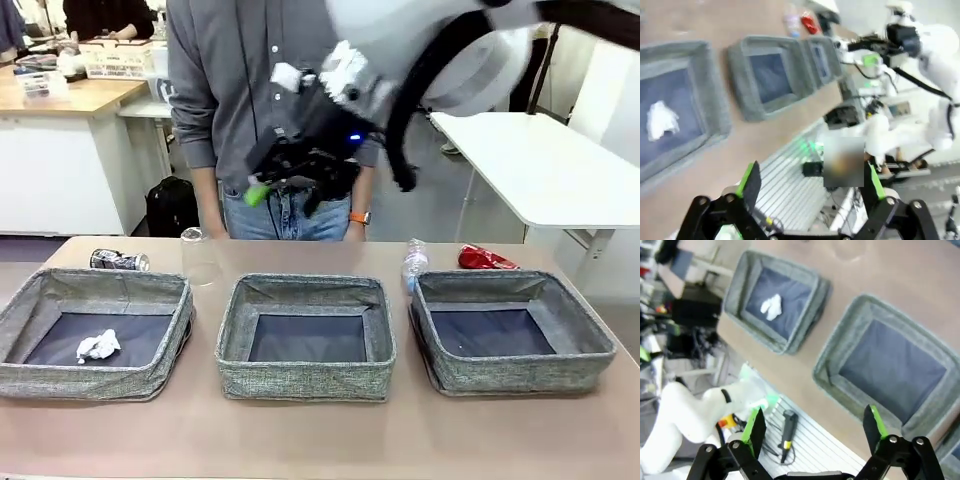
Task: Sort the waste into the appropriate baskets.
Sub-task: Place the picked waste into the Fabric basket indicated by the person.
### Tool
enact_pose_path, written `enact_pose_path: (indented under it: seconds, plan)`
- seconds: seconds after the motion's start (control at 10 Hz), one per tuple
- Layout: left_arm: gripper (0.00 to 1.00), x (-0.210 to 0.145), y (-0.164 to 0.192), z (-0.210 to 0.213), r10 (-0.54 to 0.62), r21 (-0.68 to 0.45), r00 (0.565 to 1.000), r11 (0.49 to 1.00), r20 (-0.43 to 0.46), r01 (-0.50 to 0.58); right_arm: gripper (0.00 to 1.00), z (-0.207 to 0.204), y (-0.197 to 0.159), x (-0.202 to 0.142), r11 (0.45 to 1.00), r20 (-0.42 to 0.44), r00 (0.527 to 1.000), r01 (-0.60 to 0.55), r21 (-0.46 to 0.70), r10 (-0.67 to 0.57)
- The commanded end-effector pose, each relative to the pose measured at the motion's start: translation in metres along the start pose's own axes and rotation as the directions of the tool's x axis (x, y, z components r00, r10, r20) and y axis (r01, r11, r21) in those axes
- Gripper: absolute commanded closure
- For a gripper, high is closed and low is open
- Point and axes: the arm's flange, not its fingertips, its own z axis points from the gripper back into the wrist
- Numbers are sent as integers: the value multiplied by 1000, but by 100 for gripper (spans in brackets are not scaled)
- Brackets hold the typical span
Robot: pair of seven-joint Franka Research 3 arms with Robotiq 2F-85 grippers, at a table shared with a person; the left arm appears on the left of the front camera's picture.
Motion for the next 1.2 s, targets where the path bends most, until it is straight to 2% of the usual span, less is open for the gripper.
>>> enact_pose_path:
  seconds: [0.0, 0.1, 0.2, 0.4, 0.5, 0.6, 0.7, 0.8, 0.9, 1.1]
  plan:
    - [0, 43, 15, -40, -61, -139, 998, 989, -21, 58, 0, 31, -52, -40, 980, 40, 994, 95, 175, -104]
    - [0, 48, 20, -64, -66, -232, 998, 971, -14, 61, 0, 48, -81, -61, 940, 72, 979, 160, 300, -189]
    - [0, 48, 26, -84, -39, -311, 999, 949, 16, 42, 0, 62, -111, -84, 893, 85, 952, 243, 378, -295]
    - [0, 45, 34, -110, -3, -431, 999, 902, 46, 22, 0, 78, -161, -119, 760, 104, 919, 247, 601, -381]
    - [0, 43, 35, -111, 4, -457, 995, 888, 101, 43, 0, 78, -184, -135, 686, 64, 877, 325, 651, -476]
    - [0, 43, 34, -107, -13, -450, 992, 890, 128, 70, 0, 76, -198, -147, 653, 84, 848, 335, 679, -524]
    - [0, 46, 35, -99, 20, -418, 990, 907, 140, 41, 0, 70, -203, -153, 672, 117, 842, 327, 665, -526]
    - [0, 46, 45, -87, 36, -309, 996, 951, 86, -7, 0, 42, -192, -140, 725, 14, 912, 317, 612, -411]
    - [0, 58, 42, -100, 20, -439, 994, 898, 110, 30, 0, 81, -208, -151, 659, 68, 844, 362, 660, -532]
    - [0, 58, 42, -100, 20, -439, 994, 898, 110, 30, 0, 81, -208, -151, 659, 68, 844, 362, 660, -532]
